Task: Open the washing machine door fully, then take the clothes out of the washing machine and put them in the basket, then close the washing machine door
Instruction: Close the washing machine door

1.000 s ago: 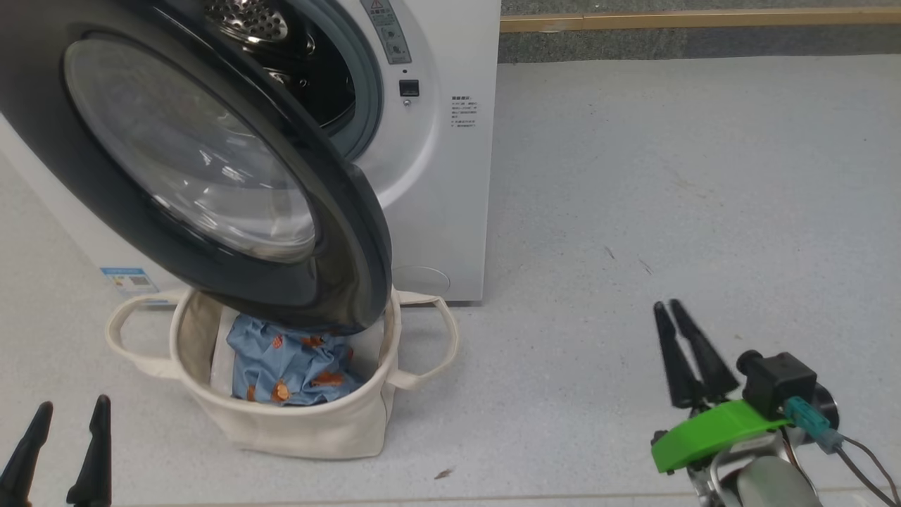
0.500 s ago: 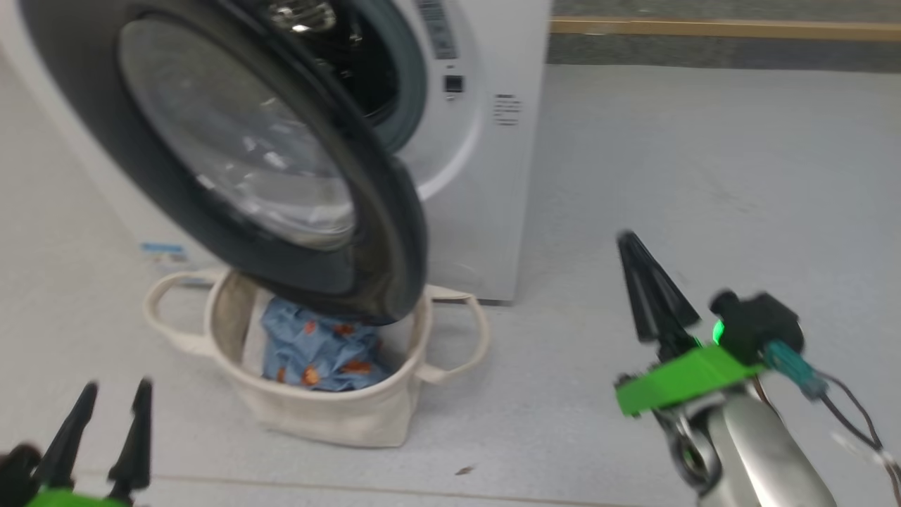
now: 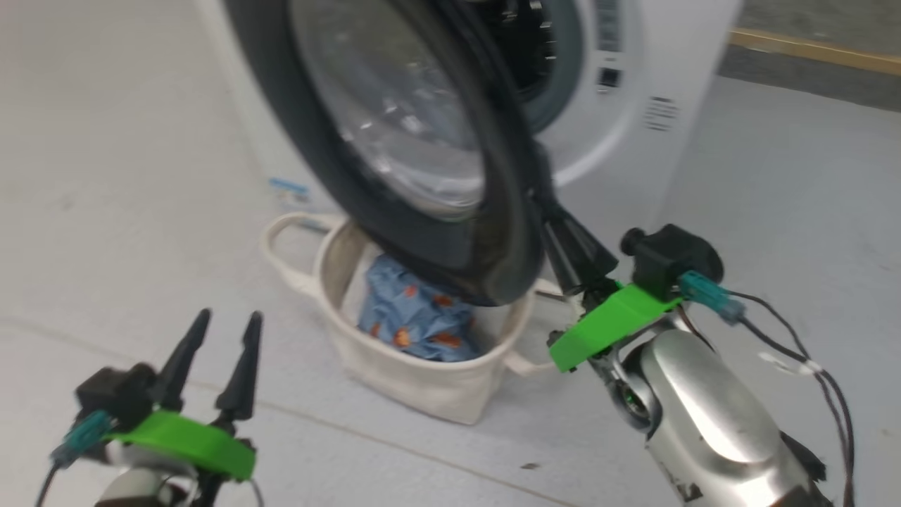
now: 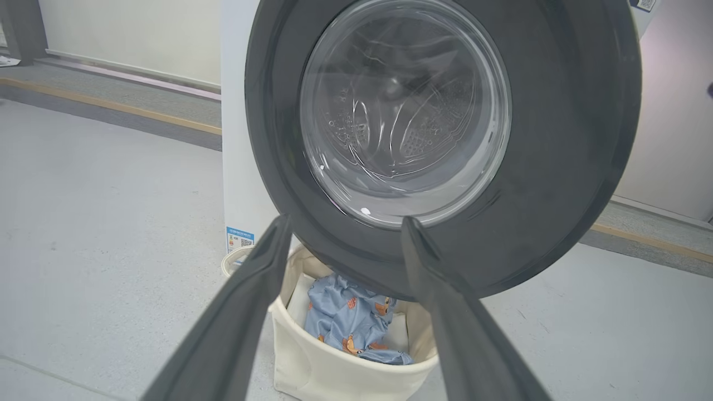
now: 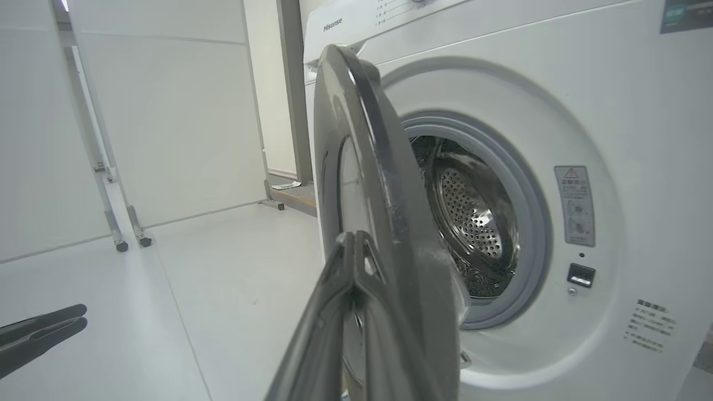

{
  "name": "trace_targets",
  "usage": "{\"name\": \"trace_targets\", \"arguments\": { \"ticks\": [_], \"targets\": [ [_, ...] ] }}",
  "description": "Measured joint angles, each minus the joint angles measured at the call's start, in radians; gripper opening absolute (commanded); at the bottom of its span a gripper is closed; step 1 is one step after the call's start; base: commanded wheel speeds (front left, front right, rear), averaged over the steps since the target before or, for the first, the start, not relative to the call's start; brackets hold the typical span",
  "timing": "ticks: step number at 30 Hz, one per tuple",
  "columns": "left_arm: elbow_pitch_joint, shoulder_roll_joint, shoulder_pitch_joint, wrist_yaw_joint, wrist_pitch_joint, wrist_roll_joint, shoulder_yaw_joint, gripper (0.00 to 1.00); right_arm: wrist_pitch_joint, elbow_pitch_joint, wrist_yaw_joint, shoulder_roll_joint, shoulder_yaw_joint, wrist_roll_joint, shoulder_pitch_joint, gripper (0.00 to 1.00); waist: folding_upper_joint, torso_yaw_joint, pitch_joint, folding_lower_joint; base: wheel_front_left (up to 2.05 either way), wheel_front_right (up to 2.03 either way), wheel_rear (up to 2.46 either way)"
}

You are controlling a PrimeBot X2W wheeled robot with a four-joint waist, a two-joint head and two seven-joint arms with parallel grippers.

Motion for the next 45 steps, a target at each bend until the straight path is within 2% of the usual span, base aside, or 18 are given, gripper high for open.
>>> {"name": "trace_targets", "arguments": {
  "ticks": [6, 12, 28, 45],
  "targets": [
    [0.018, -0.037, -0.058, 0.000, 0.000, 0.005, -0.040, 1.00, 0.000, 0.095, 0.000, 0.002, 0.059, 0.034, -0.025, 0.00, 0.0000, 0.091, 0.020, 0.0000, 0.00, 0.00, 0.00],
    [0.026, -0.049, -0.066, 0.000, 0.000, 0.006, -0.050, 1.00, 0.000, 0.178, 0.000, 0.004, 0.067, 0.085, -0.046, 0.00, 0.0000, 0.122, 0.050, 0.0000, 0.00, 0.00, 0.00],
    [0.022, -0.076, -0.123, 0.000, 0.000, 0.015, -0.059, 1.00, 0.000, 0.282, 0.001, 0.006, -0.071, 0.179, -0.080, 0.00, 0.0000, 0.093, 0.134, 0.0000, 0.00, 0.00, 0.00],
    [0.011, -0.107, -0.177, 0.000, 0.000, 0.015, -0.090, 1.00, 0.000, 0.402, 0.001, 0.005, -0.313, 0.108, -0.325, 0.00, 0.0000, 0.071, 0.261, 0.0000, 0.00, 0.00, 0.00]
  ]
}}
